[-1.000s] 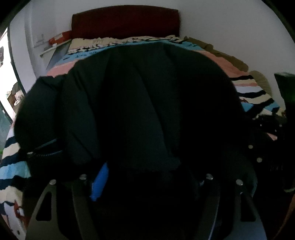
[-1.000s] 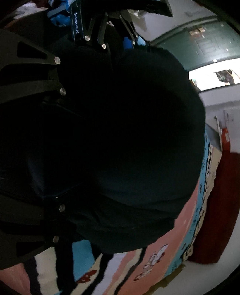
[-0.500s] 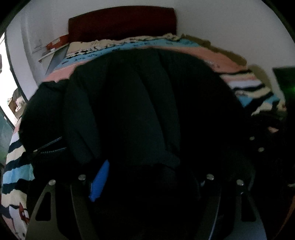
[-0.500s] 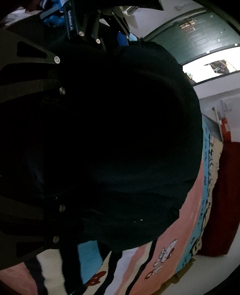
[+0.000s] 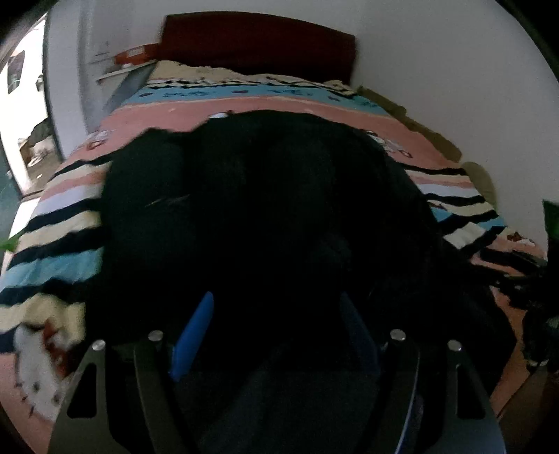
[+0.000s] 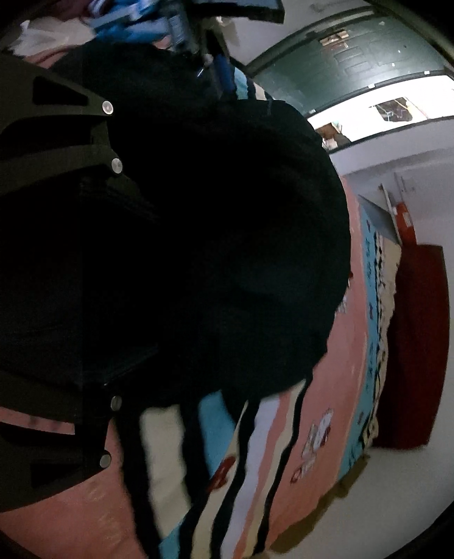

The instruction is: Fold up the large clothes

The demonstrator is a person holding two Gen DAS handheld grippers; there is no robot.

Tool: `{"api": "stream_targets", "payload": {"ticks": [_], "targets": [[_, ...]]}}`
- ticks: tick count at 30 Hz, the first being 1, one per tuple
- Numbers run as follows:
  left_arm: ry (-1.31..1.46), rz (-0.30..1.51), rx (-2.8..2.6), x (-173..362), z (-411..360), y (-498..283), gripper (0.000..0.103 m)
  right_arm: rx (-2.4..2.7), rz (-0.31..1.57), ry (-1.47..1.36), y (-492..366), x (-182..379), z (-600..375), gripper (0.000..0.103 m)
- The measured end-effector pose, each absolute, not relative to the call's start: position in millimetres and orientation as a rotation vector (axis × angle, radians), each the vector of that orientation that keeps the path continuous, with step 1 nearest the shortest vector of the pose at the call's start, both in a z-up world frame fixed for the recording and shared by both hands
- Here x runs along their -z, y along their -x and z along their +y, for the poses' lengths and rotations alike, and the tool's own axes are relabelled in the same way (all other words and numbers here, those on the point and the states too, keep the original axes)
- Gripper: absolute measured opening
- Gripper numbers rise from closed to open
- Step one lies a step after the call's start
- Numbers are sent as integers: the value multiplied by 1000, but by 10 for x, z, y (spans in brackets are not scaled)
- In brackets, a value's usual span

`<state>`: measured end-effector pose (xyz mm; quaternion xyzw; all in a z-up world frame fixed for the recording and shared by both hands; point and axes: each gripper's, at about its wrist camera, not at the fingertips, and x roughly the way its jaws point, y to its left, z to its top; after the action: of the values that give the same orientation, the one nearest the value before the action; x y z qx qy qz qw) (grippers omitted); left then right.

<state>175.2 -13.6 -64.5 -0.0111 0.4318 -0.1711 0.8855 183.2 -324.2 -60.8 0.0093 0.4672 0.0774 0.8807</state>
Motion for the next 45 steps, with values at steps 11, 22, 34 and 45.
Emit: {"api": "stream_targets", "payload": {"ticks": [11,22,34,45], "targets": [[268,956,251,941,1284,-1014,73,-65,1025,-124,-783,767,-4005,87],[583,1040,278,1576,1751,-760,73,-117,1091,-376,-795,1210,-4249,99],[694,1085,534,1790,1397,-454,74,-259,1132,-398,-813,1346,-3936,103],[635,1012,632,1331,1019,-369,23,-417,1094,-570,-707,1325,-3883,24]]}}
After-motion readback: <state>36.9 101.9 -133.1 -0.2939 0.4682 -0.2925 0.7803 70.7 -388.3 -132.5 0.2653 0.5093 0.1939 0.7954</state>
